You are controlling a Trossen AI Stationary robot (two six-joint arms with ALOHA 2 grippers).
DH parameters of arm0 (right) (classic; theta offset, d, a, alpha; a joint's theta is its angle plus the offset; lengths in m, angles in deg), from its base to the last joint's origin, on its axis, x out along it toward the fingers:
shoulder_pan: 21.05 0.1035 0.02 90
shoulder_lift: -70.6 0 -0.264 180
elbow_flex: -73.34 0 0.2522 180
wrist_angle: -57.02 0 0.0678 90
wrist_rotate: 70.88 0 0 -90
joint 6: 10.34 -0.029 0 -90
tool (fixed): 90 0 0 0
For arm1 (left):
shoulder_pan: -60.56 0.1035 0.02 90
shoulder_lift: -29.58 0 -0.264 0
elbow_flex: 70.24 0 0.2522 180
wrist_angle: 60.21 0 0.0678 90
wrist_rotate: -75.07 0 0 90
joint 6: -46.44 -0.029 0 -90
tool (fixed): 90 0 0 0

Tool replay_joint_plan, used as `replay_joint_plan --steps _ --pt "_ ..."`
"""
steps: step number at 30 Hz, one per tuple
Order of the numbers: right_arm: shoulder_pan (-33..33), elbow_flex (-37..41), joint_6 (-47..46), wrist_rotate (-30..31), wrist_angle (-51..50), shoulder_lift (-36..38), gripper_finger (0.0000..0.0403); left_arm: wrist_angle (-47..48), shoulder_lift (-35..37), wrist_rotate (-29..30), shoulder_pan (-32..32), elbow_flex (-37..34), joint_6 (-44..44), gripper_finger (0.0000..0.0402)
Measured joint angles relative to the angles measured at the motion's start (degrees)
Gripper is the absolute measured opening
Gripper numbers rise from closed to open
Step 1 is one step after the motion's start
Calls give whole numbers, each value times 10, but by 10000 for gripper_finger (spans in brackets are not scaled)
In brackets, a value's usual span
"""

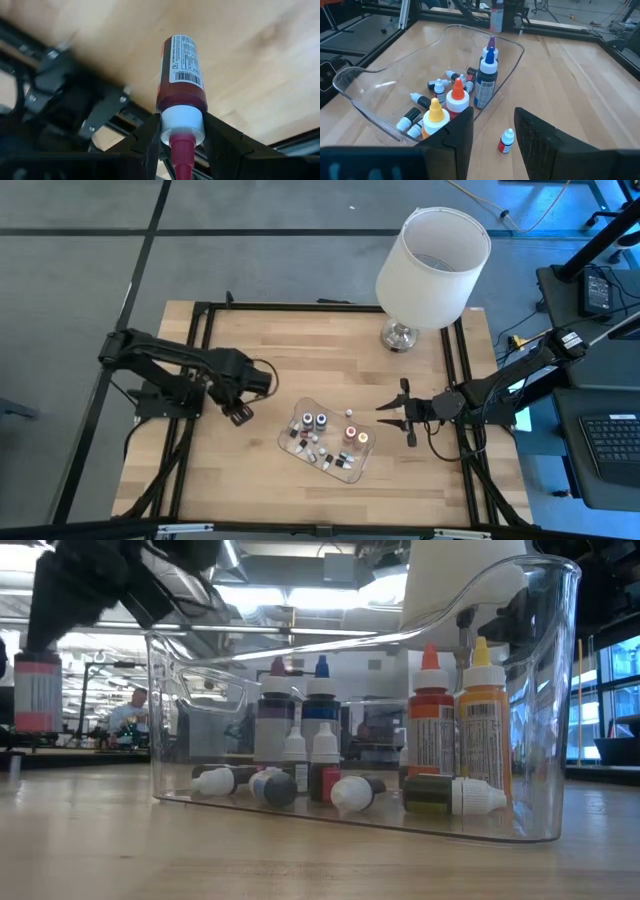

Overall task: Pick & Place food coloring
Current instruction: Put the big pink food coloring bottle into the container

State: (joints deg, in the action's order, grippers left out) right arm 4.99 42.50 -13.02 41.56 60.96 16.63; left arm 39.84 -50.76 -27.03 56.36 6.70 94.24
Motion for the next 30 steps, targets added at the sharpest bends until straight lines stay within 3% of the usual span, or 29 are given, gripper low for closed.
replay_joint_plan --steps 7,13,30 --pt "0 0 0 0 -2 0 145 -82 -83 -39 0 0 -86 121" --pt "0 0 0 0 -5 0 145 -88 -130 -40 0 0 -97 127" --pt "0 0 0 0 -21 0 145 -84 -143 -35 0 0 -122 137"
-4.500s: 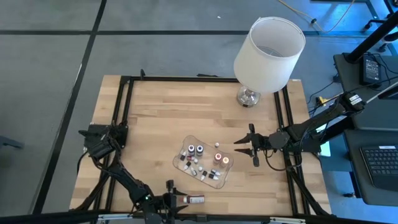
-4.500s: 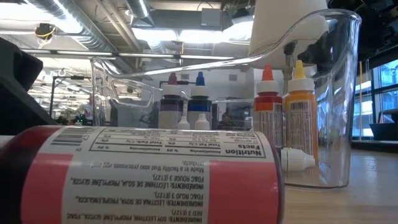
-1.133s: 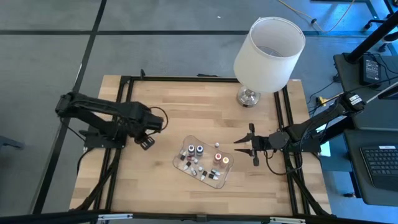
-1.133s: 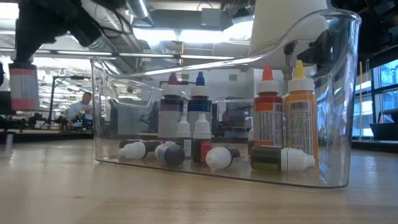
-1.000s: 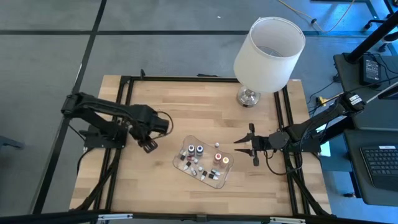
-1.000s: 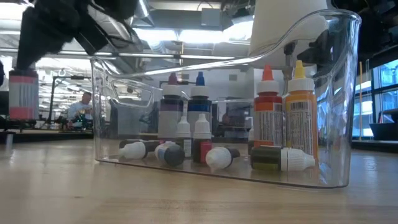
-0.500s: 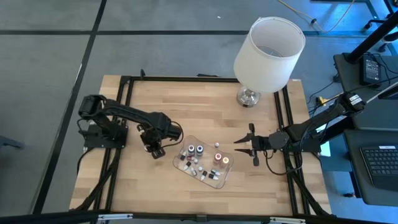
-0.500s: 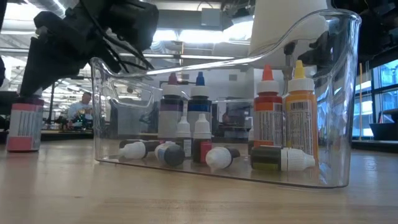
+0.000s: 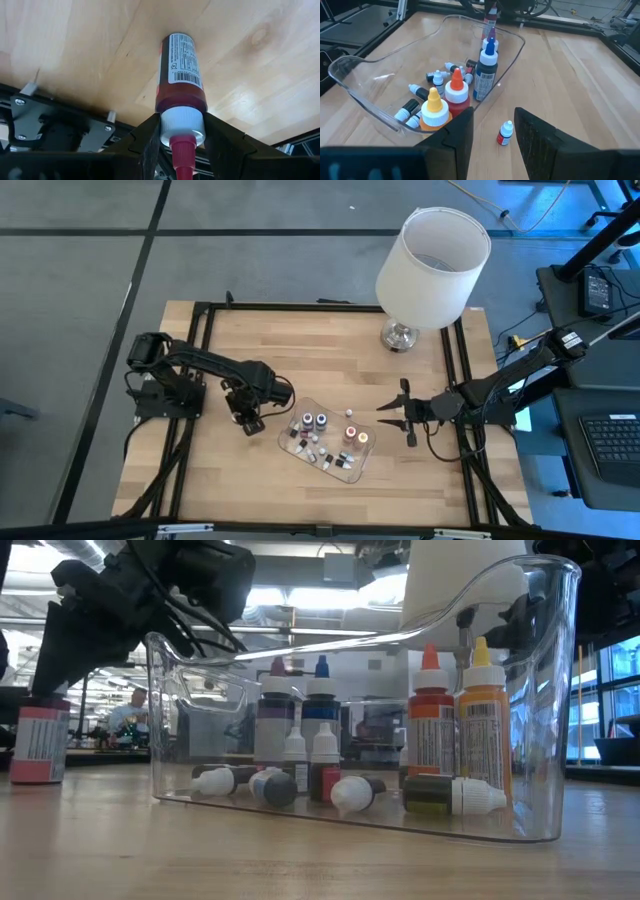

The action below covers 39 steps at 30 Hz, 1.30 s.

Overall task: Pick & Place food coloring
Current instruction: Put the big pink food coloring bottle into the container

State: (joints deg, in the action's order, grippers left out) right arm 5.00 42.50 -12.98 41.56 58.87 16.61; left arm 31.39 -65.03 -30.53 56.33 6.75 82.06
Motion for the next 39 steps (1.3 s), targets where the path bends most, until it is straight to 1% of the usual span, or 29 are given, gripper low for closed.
replay_joint_plan --steps 3,8,12,16,17,19,21,23,26,30,32,34,37,39 --pt "0 0 0 0 -3 0 145 0 0 2 2 0 10 146" --pt "0 0 0 0 -3 0 145 2 5 5 2 0 10 177" --pt "0 0 0 0 -3 0 145 2 33 13 2 0 11 197" --pt "0 0 -1 0 -3 0 145 9 75 25 2 0 35 201" --pt "0 0 -1 0 -3 0 145 14 91 36 2 0 42 201" --pt "0 0 -1 0 -3 0 145 18 125 77 -3 0 60 200" --pt "0 0 -1 0 -4 0 145 9 168 143 -22 0 81 199" --pt "0 0 -1 0 -4 0 145 -7 211 204 -49 0 106 199" --pt "0 0 -2 0 -4 0 145 -62 266 282 -96 0 145 200" --pt "0 0 -2 0 -4 0 145 -135 304 387 -172 0 139 199" --pt "0 0 -2 0 -4 0 145 -144 313 414 -200 0 129 199" --pt "0 0 -2 0 -4 0 145 -144 316 420 -217 0 136 201" --pt "0 0 -2 0 -4 0 145 -144 315 405 -229 0 145 199" --pt "0 0 -2 0 -4 0 145 -147 313 394 -231 0 127 199"
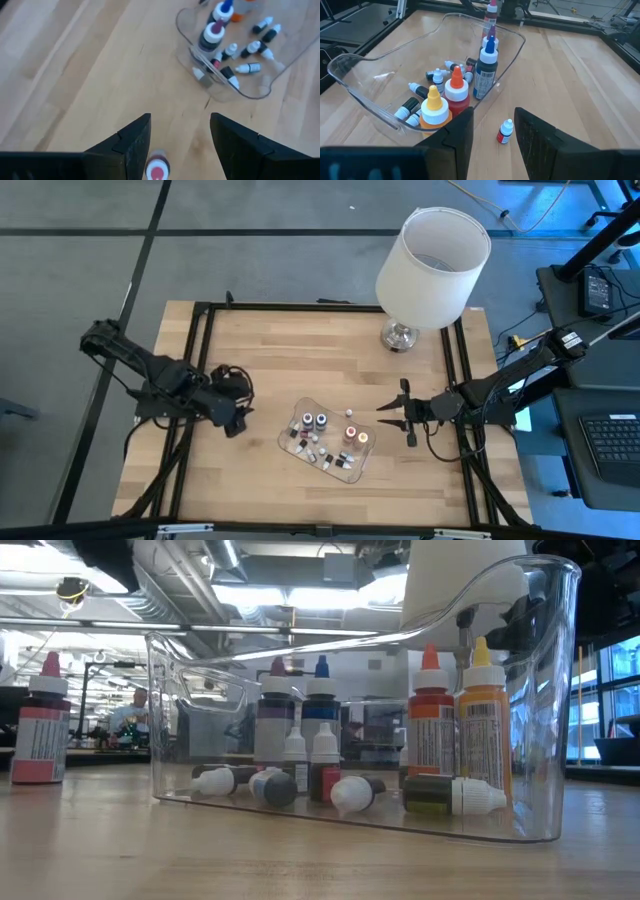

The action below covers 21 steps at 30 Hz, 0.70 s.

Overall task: Pick & Place food coloring
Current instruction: Put the big pink food coloring bottle into the container

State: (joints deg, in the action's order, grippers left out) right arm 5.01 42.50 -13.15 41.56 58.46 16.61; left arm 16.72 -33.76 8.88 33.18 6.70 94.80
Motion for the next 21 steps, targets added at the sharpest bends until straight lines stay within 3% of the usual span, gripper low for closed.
replay_joint_plan --steps 3,21 --pt "0 0 0 0 0 0 145 -10 0 1 2 0 -30 199" --pt "0 0 -1 0 0 0 145 -31 -4 -69 14 0 -13 230"
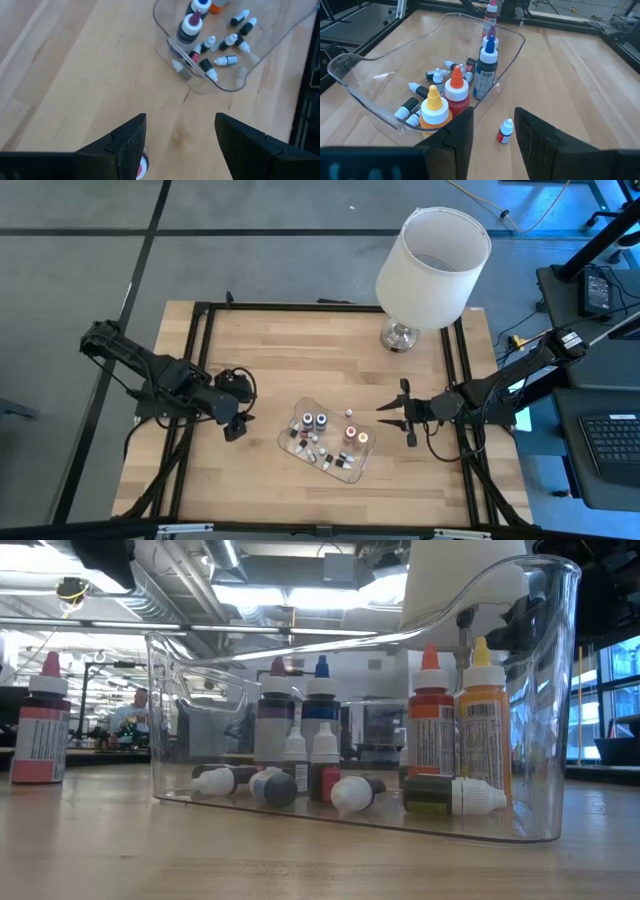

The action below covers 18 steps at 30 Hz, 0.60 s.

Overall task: Pick & Place food coloring
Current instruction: Put the big pink food coloring bottle into the container

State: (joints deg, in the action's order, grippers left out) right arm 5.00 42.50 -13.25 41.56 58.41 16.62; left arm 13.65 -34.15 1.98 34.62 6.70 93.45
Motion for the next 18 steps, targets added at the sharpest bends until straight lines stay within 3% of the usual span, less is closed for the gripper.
replay_joint_plan --steps 7,11,15,18 --pt "0 0 0 0 0 0 145 9 -13 1 0 0 33 231" --pt "0 0 0 0 0 0 145 52 -39 0 7 0 101 226" --pt "0 0 0 0 1 0 145 124 -72 -26 21 0 188 222" --pt "0 0 -5 0 1 0 145 135 -91 -51 25 0 202 222"
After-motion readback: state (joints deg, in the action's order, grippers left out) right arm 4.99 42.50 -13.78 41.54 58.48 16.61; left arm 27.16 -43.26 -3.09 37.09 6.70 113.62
